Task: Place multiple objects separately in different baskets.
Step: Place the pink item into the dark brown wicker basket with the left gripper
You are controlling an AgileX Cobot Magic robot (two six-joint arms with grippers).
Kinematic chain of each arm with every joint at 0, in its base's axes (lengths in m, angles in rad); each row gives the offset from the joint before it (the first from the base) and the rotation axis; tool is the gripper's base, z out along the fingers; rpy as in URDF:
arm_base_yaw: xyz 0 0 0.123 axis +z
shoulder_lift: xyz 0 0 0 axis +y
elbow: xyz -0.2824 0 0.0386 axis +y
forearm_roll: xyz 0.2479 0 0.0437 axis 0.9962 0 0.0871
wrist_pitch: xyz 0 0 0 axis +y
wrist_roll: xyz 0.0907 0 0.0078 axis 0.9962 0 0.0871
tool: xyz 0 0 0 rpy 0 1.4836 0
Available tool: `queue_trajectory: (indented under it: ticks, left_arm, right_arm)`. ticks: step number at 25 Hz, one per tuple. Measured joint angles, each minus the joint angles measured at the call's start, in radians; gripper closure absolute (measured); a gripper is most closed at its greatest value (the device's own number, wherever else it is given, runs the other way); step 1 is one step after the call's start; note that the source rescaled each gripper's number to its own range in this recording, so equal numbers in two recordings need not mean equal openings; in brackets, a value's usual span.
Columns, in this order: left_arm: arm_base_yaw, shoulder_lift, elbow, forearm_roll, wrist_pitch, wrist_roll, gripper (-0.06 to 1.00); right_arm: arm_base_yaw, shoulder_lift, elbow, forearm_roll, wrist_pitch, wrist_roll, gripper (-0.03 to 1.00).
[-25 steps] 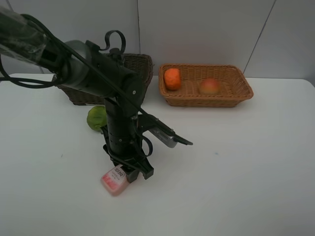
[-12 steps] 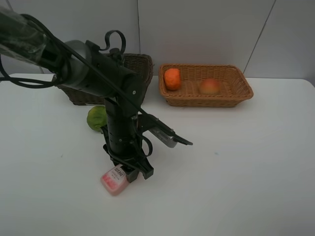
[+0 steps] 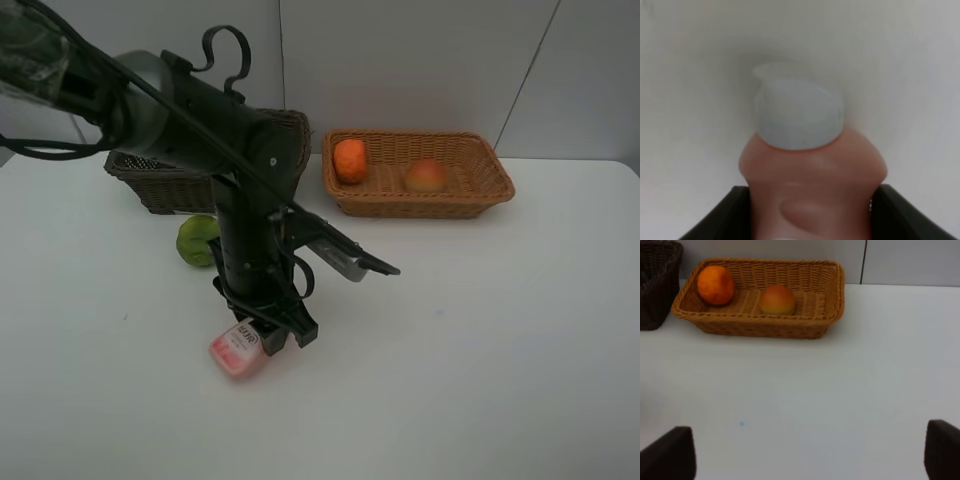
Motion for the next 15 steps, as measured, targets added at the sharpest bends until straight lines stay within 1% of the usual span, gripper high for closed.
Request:
queue_trajectory:
  ticks: [8,15]
  left_arm:
    - [0.009,-0.058,-0.080,0.005,0.027,0.000,0.28]
    - [0.076,-0.104,-0.188,0.015,0.036,0.000,0.28]
  right_arm:
    - [0.000,0.000,0.000,0.000,0.000,0.000,0.00]
    - [0.000,0.000,0.000,0.000,0.000,0.000,0.00]
